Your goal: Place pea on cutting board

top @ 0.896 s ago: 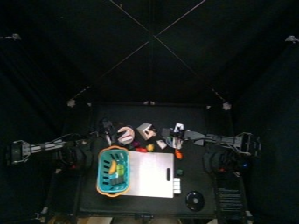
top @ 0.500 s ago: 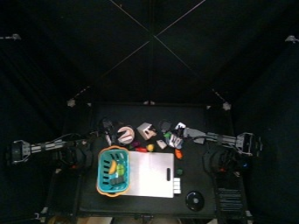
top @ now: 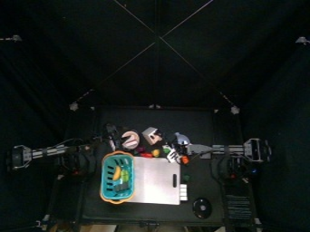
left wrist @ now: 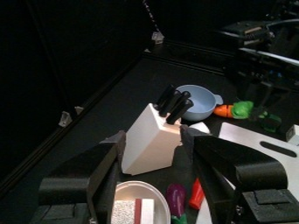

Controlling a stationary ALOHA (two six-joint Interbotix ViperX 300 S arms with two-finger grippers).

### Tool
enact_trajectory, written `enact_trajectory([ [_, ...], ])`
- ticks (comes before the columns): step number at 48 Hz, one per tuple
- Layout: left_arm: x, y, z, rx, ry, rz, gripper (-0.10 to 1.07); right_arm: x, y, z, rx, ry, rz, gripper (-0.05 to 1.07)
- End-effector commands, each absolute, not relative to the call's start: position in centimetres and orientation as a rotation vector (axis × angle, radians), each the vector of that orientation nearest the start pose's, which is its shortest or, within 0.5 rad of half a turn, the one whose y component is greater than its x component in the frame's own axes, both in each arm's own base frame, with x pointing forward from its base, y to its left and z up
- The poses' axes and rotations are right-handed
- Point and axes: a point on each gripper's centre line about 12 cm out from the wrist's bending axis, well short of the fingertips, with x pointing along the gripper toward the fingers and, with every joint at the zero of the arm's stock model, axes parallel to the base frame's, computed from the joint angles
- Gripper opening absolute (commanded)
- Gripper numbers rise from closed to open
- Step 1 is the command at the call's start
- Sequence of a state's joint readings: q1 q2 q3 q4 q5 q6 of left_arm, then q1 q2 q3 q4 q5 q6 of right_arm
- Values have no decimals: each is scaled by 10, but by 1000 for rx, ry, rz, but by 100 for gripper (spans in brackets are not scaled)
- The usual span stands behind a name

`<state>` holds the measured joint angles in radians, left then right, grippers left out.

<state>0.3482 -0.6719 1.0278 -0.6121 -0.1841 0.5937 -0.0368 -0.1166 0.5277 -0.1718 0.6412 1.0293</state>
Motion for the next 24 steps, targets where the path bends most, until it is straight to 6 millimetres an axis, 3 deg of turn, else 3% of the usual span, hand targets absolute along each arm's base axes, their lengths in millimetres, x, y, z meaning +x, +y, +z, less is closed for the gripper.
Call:
enact_trajectory([
  [1,238,100,276,-32,186,457,89,369,-11,213,829,850,-544,56],
  [24,237,99,274,-37,188,456,89,394,28,180,1061,795,-678,56],
])
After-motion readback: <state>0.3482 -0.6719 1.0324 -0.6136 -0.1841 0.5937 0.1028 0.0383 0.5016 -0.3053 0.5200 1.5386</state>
